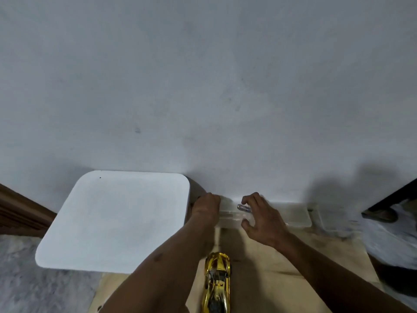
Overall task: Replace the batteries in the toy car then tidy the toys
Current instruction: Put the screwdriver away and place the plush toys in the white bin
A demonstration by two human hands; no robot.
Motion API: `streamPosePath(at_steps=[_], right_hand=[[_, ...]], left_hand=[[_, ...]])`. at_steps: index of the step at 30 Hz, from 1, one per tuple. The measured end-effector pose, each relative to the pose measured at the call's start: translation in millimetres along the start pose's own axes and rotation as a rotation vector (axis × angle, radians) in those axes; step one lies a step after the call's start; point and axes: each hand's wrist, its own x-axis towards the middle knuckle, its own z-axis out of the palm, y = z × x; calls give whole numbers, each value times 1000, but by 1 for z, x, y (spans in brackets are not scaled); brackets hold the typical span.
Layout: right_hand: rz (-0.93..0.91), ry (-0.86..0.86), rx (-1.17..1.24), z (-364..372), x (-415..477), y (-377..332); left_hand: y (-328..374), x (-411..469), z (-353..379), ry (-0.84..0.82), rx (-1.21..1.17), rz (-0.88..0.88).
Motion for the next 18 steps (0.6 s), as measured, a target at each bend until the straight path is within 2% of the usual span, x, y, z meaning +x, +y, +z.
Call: streamPosePath(at_steps=[2, 5, 9, 13, 18], right_hand=[[-8, 6, 20, -2, -6, 2], [-63, -79, 11, 4, -11, 2], [-117, -229, -158, 27, -13, -1], [-116, -266, -305, 32, -13, -10], [-101, -330, -351, 38, -17, -14]], left_hand=[[1, 1, -2, -2, -23, -5], [2, 3, 0, -16, -3, -2], [1, 2, 9, -33, 123, 19], [-1, 1, 11, -2, 229, 52], [-6, 0, 4, -19, 184, 54]])
